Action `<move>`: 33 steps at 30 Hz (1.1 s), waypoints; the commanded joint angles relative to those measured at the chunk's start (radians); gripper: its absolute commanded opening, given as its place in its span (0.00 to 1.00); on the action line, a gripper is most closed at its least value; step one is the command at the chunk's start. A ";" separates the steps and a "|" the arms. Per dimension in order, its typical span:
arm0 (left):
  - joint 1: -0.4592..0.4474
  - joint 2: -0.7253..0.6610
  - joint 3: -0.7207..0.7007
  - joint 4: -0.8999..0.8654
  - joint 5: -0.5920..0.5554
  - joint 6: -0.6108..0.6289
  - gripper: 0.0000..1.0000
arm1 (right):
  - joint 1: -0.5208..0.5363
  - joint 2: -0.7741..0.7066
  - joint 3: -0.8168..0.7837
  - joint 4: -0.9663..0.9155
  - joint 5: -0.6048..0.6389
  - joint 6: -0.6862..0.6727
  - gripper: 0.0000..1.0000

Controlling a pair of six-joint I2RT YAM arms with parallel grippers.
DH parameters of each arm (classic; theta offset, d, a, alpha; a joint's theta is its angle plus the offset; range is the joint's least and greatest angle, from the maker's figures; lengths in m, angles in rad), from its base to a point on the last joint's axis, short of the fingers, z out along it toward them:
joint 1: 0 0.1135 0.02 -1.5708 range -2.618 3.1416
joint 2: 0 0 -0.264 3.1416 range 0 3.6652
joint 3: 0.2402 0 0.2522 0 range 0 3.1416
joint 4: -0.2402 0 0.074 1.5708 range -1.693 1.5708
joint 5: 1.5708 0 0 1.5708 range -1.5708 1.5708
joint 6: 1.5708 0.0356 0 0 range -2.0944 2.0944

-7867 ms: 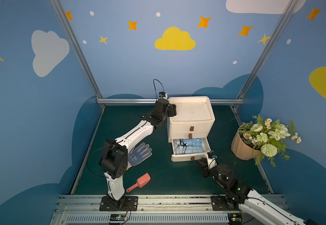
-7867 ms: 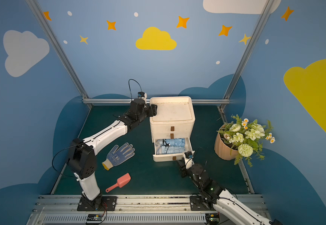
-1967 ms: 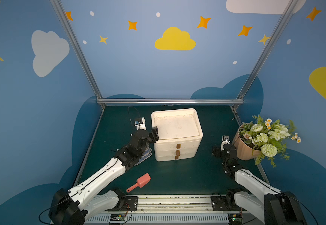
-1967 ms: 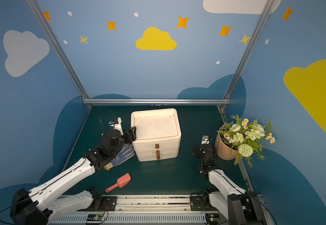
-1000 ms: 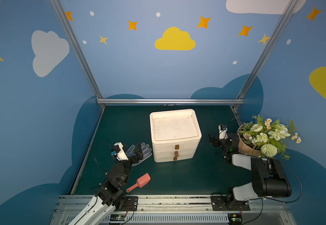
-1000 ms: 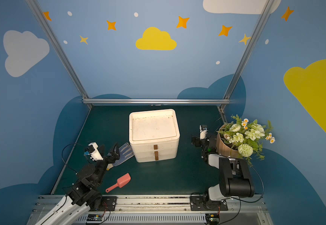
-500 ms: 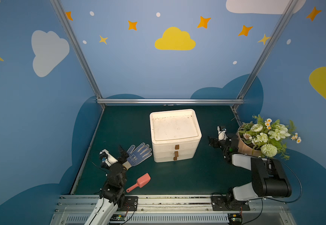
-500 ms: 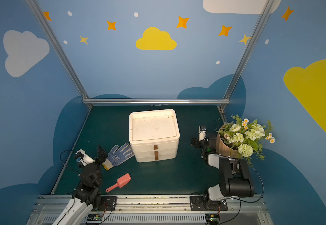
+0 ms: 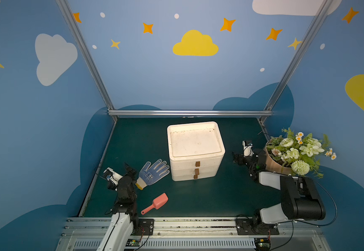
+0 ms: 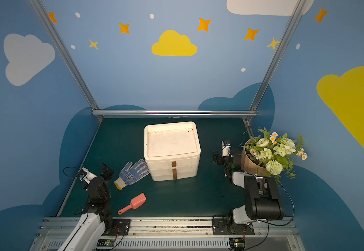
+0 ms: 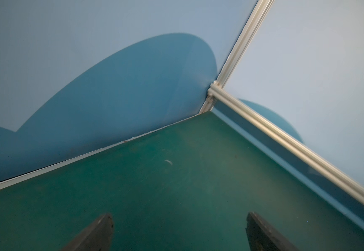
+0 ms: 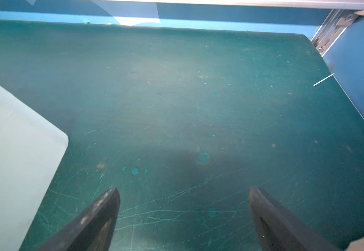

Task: Place the umbrella in the drawer by color
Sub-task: Reset both arms

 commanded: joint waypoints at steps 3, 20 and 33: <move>0.041 0.369 0.120 0.222 0.234 0.118 1.00 | -0.003 -0.007 0.003 -0.012 -0.010 -0.001 0.98; -0.085 0.559 0.229 0.372 0.114 0.419 1.00 | -0.003 -0.006 0.003 -0.012 -0.010 -0.001 0.98; -0.111 0.795 0.211 0.669 0.527 0.646 1.00 | -0.002 -0.006 0.003 -0.012 -0.010 -0.001 0.98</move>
